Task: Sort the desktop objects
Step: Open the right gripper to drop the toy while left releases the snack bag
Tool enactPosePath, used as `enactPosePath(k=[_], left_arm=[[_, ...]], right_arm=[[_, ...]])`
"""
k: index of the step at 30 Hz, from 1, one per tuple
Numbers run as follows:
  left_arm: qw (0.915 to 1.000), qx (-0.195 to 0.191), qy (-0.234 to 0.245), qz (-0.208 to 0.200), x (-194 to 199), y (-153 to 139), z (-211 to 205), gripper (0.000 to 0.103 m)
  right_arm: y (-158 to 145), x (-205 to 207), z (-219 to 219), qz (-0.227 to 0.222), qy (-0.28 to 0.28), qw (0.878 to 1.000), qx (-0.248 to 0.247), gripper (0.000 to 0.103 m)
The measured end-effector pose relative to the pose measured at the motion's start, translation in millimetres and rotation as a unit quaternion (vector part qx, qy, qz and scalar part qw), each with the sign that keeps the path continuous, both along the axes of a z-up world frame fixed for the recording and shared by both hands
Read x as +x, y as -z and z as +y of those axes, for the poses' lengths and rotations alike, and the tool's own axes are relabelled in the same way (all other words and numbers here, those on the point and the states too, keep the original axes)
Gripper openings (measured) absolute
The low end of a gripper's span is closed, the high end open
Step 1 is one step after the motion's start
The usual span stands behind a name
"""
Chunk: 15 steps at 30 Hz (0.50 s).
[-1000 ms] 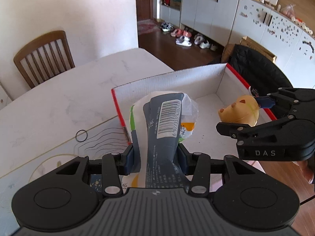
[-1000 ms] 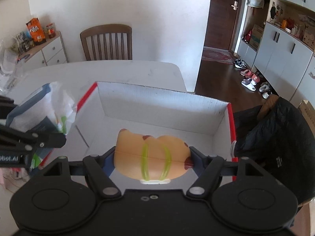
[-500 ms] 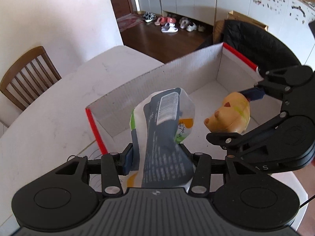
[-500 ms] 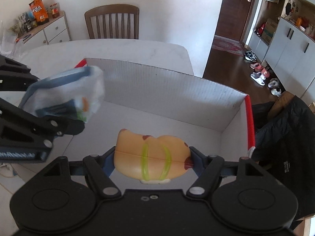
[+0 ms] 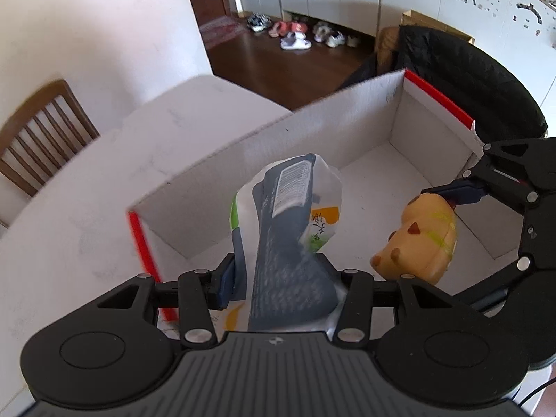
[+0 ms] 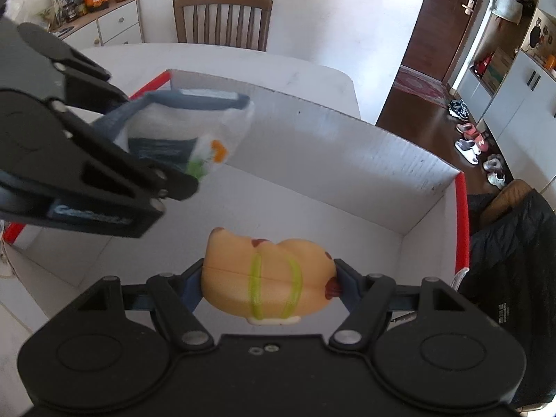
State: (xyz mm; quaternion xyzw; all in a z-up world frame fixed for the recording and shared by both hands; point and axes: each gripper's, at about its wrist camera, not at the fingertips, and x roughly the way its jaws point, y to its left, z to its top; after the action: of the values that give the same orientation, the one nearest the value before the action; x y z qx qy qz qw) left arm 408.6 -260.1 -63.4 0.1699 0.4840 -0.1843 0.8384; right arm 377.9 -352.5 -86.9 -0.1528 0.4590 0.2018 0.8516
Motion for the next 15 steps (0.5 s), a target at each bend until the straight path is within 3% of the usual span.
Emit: enactPosePath(k=[7,15], left_arm=[[0.9984,0.005,-0.007,0.056,12,22,-2,0.047],[0.9978,0.000,0.000,0.066,8,27,0,0.051]], right_arm=[[11,2,-3,0.018,0.009,1.000,-0.012,0.075],[15,0,4,0.023,-0.014,0.999,-0.030,0.079]])
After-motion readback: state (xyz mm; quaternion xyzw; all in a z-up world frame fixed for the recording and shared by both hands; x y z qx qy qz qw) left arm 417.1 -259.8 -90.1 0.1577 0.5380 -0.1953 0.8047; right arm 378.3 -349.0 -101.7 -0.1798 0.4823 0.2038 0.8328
